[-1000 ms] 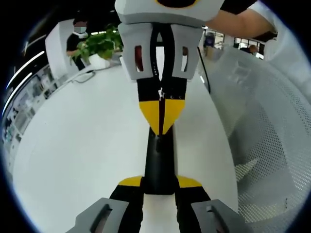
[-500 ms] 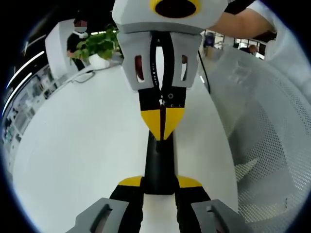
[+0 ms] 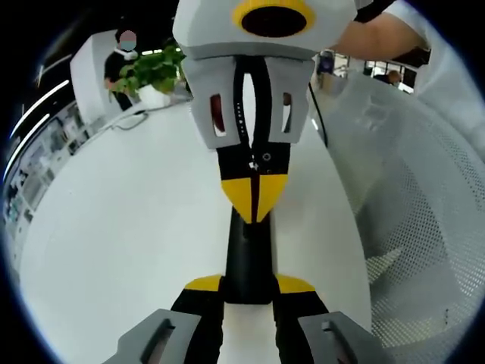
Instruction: Press the specified remote control buttons in sequence, fully releasing each button before pressing the next.
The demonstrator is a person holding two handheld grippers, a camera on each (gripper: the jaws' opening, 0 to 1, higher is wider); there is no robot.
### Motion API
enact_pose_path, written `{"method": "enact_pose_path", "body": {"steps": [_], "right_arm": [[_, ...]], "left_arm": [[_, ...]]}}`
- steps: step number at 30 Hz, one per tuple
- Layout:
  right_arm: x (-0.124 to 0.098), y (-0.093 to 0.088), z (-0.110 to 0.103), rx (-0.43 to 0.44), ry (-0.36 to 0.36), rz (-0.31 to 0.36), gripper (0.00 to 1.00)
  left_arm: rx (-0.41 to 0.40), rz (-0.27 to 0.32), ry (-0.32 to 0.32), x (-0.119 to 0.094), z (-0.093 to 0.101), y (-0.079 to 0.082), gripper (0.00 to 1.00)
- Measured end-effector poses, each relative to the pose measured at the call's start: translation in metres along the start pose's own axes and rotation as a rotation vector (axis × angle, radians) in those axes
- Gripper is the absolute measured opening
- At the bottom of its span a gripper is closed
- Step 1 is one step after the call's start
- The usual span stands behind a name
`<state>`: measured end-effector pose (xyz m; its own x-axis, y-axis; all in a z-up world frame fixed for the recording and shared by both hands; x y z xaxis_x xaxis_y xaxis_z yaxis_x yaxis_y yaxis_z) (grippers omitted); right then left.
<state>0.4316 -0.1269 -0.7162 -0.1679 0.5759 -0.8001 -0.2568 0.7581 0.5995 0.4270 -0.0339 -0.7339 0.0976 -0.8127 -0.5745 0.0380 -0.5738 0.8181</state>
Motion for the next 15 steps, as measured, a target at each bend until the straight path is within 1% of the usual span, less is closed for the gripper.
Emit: {"method": "enact_pose_path", "body": {"steps": [6, 12, 15], "right_arm": [[0.0006, -0.0007, 0.0010, 0.034, 0.007, 0.005, 0.00], [0.0017, -0.0002, 0.0000, 0.025, 0.005, -0.013, 0.00], [0.0016, -0.0004, 0.0003, 0.033, 0.004, -0.015, 0.00]], "left_arm": [[0.001, 0.002, -0.002, 0.0000, 0.0001, -0.0003, 0.23], [0.000, 0.005, 0.000, -0.0002, 0.0008, -0.0002, 0.23], [0.000, 0.006, -0.001, -0.0001, 0.0008, -0.0002, 0.23]]}}
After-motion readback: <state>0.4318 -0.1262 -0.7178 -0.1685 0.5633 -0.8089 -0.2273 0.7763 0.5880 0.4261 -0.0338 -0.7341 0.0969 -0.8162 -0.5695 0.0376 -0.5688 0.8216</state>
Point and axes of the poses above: the point that each gripper's makers call its tool centre point, and the gripper's own axes: x roughly forward along the fingers, z roughly to its right, y roughly out of its top, the point moved 6 cm from there along -x, roughly backward along the fingers, and after that the axes turned 15 degrees about z, right-handed, at the moved point
